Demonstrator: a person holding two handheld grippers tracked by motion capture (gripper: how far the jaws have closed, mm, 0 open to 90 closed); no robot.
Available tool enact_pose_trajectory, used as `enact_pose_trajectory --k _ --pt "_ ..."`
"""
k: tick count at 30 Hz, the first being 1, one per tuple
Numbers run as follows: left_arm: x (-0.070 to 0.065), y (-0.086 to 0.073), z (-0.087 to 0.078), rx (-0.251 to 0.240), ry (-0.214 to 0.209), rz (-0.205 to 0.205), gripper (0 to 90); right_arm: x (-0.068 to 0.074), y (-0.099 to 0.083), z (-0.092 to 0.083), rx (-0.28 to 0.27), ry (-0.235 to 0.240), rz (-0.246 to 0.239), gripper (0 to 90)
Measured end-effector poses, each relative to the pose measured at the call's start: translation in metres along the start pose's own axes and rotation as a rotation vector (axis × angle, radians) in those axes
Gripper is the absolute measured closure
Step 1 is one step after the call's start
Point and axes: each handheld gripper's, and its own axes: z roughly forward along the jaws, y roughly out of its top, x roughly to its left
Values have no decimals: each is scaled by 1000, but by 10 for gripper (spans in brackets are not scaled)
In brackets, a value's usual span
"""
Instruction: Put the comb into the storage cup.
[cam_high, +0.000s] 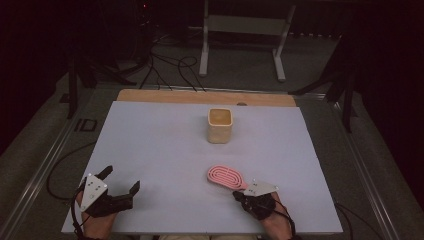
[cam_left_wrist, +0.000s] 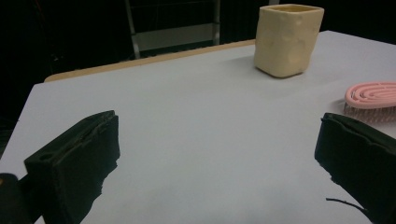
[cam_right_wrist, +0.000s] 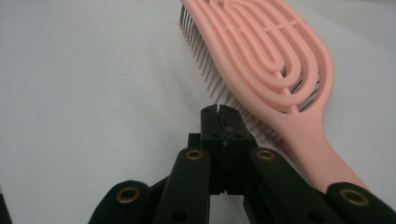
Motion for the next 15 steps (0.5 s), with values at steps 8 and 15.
enact_pose_trajectory --k 8,15 --pt "0 0 0 1 0 0 4 2 1 -2 -30 30 -21 889" --pt "0 0 0 -1 0 -2 5 3 6 -16 -138 73 -61 822"
